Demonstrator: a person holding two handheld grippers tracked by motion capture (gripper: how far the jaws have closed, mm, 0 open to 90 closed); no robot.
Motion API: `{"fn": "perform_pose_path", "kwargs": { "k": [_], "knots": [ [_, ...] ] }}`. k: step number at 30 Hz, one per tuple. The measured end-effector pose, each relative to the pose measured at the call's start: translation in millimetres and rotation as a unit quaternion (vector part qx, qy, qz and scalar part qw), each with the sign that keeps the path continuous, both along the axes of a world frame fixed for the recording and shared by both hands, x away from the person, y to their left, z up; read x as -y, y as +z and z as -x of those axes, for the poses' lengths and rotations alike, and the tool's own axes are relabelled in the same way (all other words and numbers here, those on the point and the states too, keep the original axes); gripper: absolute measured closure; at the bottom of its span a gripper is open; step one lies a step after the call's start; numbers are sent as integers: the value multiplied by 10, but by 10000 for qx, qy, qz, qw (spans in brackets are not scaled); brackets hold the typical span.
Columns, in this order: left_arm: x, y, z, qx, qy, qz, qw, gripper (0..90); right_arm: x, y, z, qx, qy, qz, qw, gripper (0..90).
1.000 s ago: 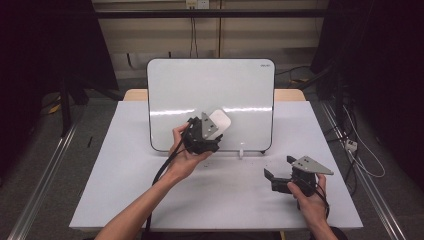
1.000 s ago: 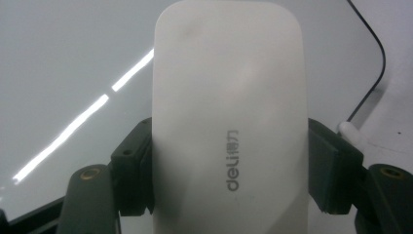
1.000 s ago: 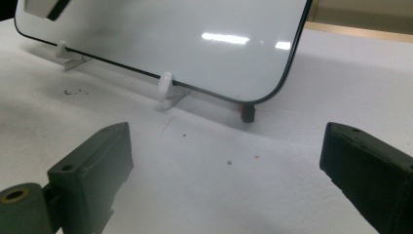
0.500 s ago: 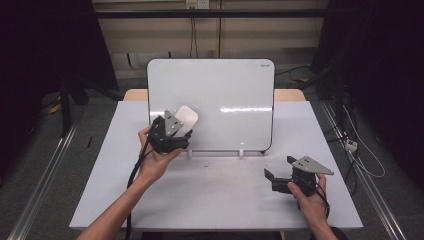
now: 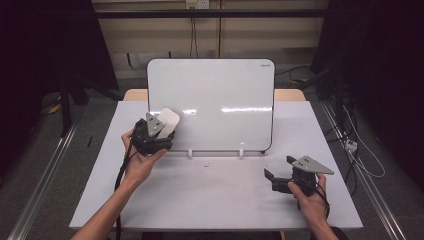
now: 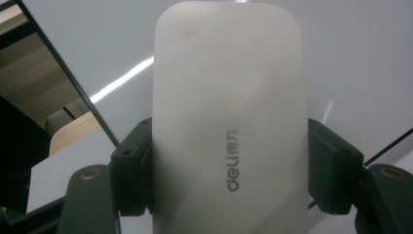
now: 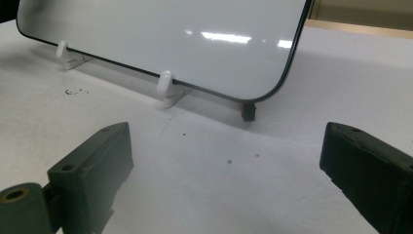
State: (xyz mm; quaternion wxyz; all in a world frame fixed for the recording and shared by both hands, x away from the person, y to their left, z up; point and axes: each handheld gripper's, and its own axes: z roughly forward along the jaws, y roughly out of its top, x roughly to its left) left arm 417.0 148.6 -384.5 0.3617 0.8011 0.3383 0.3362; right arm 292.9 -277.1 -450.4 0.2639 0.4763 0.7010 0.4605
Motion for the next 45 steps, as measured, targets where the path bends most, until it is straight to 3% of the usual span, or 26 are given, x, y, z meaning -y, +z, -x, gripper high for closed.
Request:
{"fn": "perform_pose_path", "kwargs": {
  "k": [10, 16, 18, 20, 23, 25, 29, 32, 34, 37, 45],
  "knots": [
    [7, -118, -34, 21, 11, -253, 9997, 310, -13, 9, 9, 13, -36, 25, 10000, 52],
    [136, -168, -63, 256, -33, -492, 9985, 310, -18, 5, 2, 17, -40, 41, 10000, 53],
    [164, -228, -98, 172, -67, -587, 9981, 310, -17, 4, 2, 26, -32, 53, 10000, 52],
    [189, -283, -118, 274, -7, -669, 9974, 309, -16, 6, 4, 22, -35, 44, 10000, 53],
    [175, -260, -116, 172, -31, -610, 9980, 308, -14, 8, 6, 25, -32, 41, 10000, 53],
    [161, -249, -115, 118, -34, -410, 9991, 300, -14, 6, 5, 24, -29, 42, 10000, 52],
    [132, -210, -79, -18, -103, -322, 9994, 199, -13, 8, 6, 28, -28, 47, 10000, 53],
    [77, -182, -62, -249, -75, -80, 9996, 106, -13, 10, 9, 20, -37, 38, 10000, 53],
    [21, -154, -59, -484, -39, 151, 9987, 73, -14, 9, 9, 29, -31, 48, 10000, 53],
    [-71, -146, -7, -531, 5, 597, 9968, 69, -14, 8, 9, 19, -35, 47, 10000, 53],
    [-296, -200, 214, -688, 103, 877, 9937, 48, -16, 6, 13, 4, -50, 54, 10000, 52]
  ]
}}
